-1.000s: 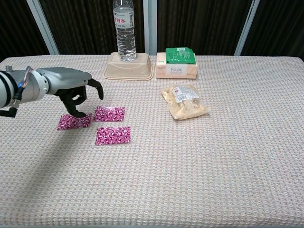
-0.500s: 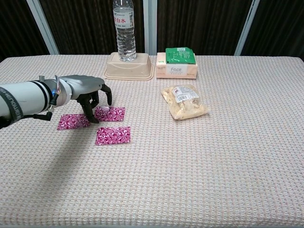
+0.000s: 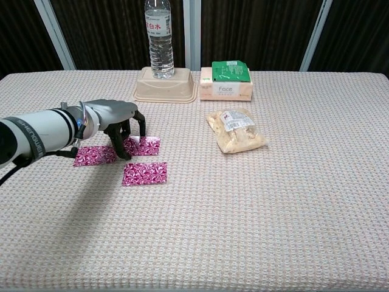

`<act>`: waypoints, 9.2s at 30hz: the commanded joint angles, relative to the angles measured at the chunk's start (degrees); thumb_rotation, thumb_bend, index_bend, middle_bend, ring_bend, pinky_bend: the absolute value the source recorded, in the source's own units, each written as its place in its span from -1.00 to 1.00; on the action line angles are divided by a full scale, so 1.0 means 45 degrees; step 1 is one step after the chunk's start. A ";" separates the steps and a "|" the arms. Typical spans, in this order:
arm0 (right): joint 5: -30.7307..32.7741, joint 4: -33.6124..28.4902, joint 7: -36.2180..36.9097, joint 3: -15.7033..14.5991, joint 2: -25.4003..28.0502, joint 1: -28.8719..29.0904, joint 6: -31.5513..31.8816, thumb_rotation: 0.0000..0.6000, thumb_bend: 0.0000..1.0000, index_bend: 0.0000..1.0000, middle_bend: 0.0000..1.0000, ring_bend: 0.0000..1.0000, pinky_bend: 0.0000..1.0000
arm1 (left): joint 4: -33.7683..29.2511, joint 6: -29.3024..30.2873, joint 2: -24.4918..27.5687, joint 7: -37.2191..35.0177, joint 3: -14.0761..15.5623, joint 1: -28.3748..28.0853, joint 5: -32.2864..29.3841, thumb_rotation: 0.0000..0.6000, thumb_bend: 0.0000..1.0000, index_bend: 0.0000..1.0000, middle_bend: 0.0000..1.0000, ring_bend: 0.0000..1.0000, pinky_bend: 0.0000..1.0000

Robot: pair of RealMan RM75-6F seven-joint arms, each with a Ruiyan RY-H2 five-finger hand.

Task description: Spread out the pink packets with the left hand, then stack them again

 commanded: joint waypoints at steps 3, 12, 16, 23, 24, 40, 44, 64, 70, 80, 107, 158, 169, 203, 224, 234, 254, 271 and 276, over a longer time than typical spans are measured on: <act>0.0026 0.0036 0.0021 0.0000 -0.0011 -0.0016 -0.0002 0.61 -0.88 -0.83 -0.89 -1.00 -1.00 | -0.0019 -0.0004 -0.0007 0.0048 -0.0071 0.0044 0.0050 1.00 -0.55 -0.13 0.84 0.81 0.96; 0.0022 0.0043 0.0023 0.0012 -0.0024 -0.0012 -0.0003 0.63 -0.88 -0.83 -0.89 -1.00 -1.00 | -0.0628 0.0209 0.0288 0.0338 -0.0207 0.0070 0.0091 1.00 -0.53 -0.11 0.84 0.81 0.96; 0.0025 0.0041 0.0030 0.0018 -0.0008 -0.0023 0.0015 0.63 -0.88 -0.83 -0.89 -1.00 -1.00 | -0.1053 0.0433 0.0540 0.0546 -0.0327 0.0056 -0.0108 1.00 -0.53 -0.11 0.84 0.81 0.96; 0.0005 0.0074 0.0076 0.0028 -0.0009 0.0030 -0.0054 0.63 -0.88 -0.83 -0.89 -1.00 -1.00 | -0.2692 0.1243 0.1357 0.1176 -0.0362 0.0143 -0.0630 1.00 -0.53 -0.11 0.84 0.81 0.96; -0.0003 0.0078 0.0082 0.0030 -0.0015 0.0041 -0.0065 0.63 -0.88 -0.83 -0.89 -1.00 -1.00 | -0.2985 0.1381 0.1482 0.1341 -0.0325 0.0143 -0.0755 1.00 -0.53 -0.12 0.84 0.81 0.96; -0.0110 0.0073 0.0106 -0.0015 -0.0039 0.0098 -0.0103 0.64 -0.88 -0.83 -0.89 -1.00 -1.00 | -0.6115 0.3411 0.1780 0.3042 0.0161 0.0115 -0.2103 1.00 -0.53 -0.12 0.83 0.81 0.96; -0.0098 0.0059 0.0101 -0.0023 -0.0038 0.0079 -0.0083 0.62 -0.88 -0.83 -0.89 -1.00 -1.00 | -0.6311 0.3558 0.1649 0.3257 0.0178 0.0068 -0.2422 1.00 -0.53 -0.12 0.83 0.81 0.96; -0.0058 0.0159 0.0179 -0.0068 -0.0084 0.0043 -0.0112 0.64 -0.88 -0.83 -0.89 -1.00 -1.00 | -0.5723 0.3693 0.0828 0.3601 -0.0285 -0.0111 -0.3690 1.00 -0.54 -0.13 0.83 0.81 0.95; -0.0046 0.0182 0.0194 -0.0067 -0.0091 0.0048 -0.0132 0.63 -0.88 -0.83 -0.89 -1.00 -1.00 | -0.5746 0.3688 0.0781 0.3704 -0.0291 -0.0130 -0.3785 1.00 -0.55 -0.13 0.82 0.81 0.95; -0.0044 0.0175 0.0200 -0.0084 -0.0068 0.0010 -0.0104 0.64 -0.88 -0.83 -0.89 -1.00 -1.00 | -0.5622 0.3715 0.0667 0.3758 -0.0366 -0.0132 -0.3909 1.00 -0.55 -0.14 0.82 0.81 0.95; -0.0024 0.0214 0.0235 -0.0072 -0.0051 -0.0018 -0.0088 0.62 -0.88 -0.83 -0.89 -1.00 -1.00 | -0.6130 0.3673 0.1085 0.3625 -0.0339 -0.0014 -0.3386 1.00 -0.58 -0.23 0.81 0.80 0.94; -0.0051 -0.0137 -0.0132 -0.0061 0.0055 0.0113 -0.0175 0.62 -0.88 -0.83 -0.89 -1.00 -1.00 | -0.3036 0.2880 0.1258 0.2512 -0.0125 0.1745 -0.2311 1.00 -0.57 0.00 0.83 0.80 0.94; -0.0084 -0.0205 -0.0176 -0.0043 0.0073 0.0124 -0.0136 0.63 -0.88 -0.83 -0.89 -1.00 -1.00 | -0.4032 0.3117 0.1836 0.2421 -0.0531 0.1755 -0.2014 1.00 -0.56 0.02 0.83 0.80 0.94; -0.0058 0.0190 0.0230 -0.0095 -0.0040 0.0102 -0.0220 0.63 -0.87 -0.83 -0.89 -1.00 -1.00 | -0.6350 0.4751 0.0586 0.4513 -0.0956 -0.0032 -0.4189 1.00 -0.56 0.00 0.82 0.80 0.94; -0.0076 0.0283 0.0336 -0.0118 -0.0043 0.0067 -0.0197 0.61 -0.88 -0.83 -0.89 -1.00 -1.00 | -0.5982 0.4746 0.0382 0.5011 -0.1282 -0.0311 -0.4951 1.00 -0.57 -0.01 0.81 0.80 0.94; -0.0049 0.0296 0.0347 -0.0111 -0.0033 0.0052 -0.0190 0.64 -0.88 -0.83 -0.89 -1.00 -1.00 | -0.5896 0.4725 0.0309 0.5106 -0.1288 -0.0370 -0.5033 1.00 -0.59 -0.01 0.81 0.80 0.94; -0.0046 0.0340 0.0393 -0.0107 -0.0024 0.0036 -0.0184 0.64 -0.88 -0.83 -0.89 -1.00 -1.00 | -0.5710 0.4671 0.0212 0.5247 -0.1369 -0.0432 -0.5238 1.00 -0.76 -0.08 0.81 0.79 0.94; -0.0023 0.0304 0.0390 -0.0061 0.0112 -0.0038 -0.0037 0.62 -0.88 -0.83 -0.89 -1.00 -1.00 | -0.7302 0.5112 0.2176 0.2884 -0.1502 0.0798 -0.2248 1.00 -0.81 -0.09 0.75 0.70 0.86; -0.0086 0.0249 0.0386 -0.0055 0.0101 -0.0041 0.0026 0.63 -0.88 -0.83 -0.89 -1.00 -1.00 | -0.7334 0.5771 0.3587 0.1235 -0.0972 0.1882 0.0654 1.00 -0.81 -0.11 0.48 0.33 0.59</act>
